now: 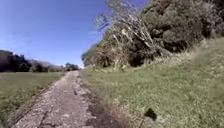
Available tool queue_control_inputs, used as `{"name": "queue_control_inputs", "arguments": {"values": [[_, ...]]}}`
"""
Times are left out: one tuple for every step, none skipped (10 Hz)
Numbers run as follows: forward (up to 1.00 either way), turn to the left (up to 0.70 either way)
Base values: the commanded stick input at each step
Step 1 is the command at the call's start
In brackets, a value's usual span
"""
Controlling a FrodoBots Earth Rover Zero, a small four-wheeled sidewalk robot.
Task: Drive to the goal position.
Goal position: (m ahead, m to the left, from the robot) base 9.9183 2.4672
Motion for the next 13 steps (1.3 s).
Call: {"name": "queue_control_inputs", "arguments": {"values": [[0.70,0.12],[0.00,0.45],[0.00,0.45],[0.00,0.45],[0.00,0.45],[0.00,0.45],[0.00,0.45],[0.00,0.45],[0.00,0.45],[0.00,0.45],[0.00,0.45],[0.00,0.45],[0.00,0.45]]}}
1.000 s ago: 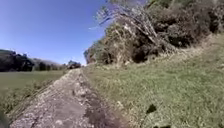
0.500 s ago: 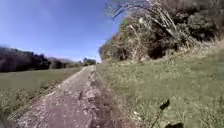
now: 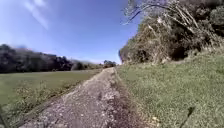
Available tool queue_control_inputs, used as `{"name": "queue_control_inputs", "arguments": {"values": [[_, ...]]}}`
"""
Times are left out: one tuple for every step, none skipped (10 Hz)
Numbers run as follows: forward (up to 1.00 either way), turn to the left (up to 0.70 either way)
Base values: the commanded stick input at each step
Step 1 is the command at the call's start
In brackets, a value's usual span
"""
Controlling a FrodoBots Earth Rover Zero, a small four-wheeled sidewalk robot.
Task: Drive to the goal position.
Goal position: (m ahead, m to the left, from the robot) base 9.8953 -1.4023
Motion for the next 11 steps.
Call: {"name": "queue_control_inputs", "arguments": {"values": [[0.00,0.45],[0.00,0.45],[0.00,0.45],[0.00,0.18],[0.00,0.00],[0.00,0.00],[0.00,0.00],[0.03,0.00],[0.50,0.00],[0.70,0.00],[0.70,0.00]]}}
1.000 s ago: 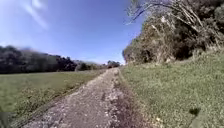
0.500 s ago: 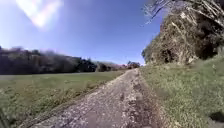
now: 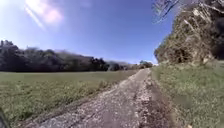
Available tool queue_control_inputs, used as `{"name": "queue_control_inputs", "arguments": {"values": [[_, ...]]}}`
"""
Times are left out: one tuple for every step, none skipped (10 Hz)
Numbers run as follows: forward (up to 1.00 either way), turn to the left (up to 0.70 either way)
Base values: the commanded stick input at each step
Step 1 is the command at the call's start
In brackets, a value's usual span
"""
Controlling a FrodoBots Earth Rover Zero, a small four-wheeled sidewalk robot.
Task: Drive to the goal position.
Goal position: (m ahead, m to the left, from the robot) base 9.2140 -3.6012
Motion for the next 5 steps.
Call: {"name": "queue_control_inputs", "arguments": {"values": [[0.70,0.00],[0.70,0.00],[0.70,0.00],[0.70,0.00],[0.70,0.00]]}}
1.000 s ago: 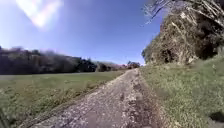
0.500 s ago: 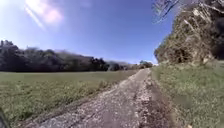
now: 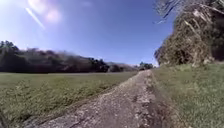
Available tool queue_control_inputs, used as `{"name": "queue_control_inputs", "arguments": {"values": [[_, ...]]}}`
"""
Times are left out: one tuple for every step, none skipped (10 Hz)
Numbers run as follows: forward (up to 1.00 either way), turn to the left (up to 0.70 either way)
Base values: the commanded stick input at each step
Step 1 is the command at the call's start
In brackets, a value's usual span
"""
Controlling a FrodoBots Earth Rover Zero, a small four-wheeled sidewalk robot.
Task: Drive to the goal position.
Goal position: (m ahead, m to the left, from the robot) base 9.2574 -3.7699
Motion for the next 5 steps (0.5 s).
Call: {"name": "queue_control_inputs", "arguments": {"values": [[0.70,0.00],[0.70,0.00],[0.70,0.00],[0.70,0.00],[0.70,0.00]]}}
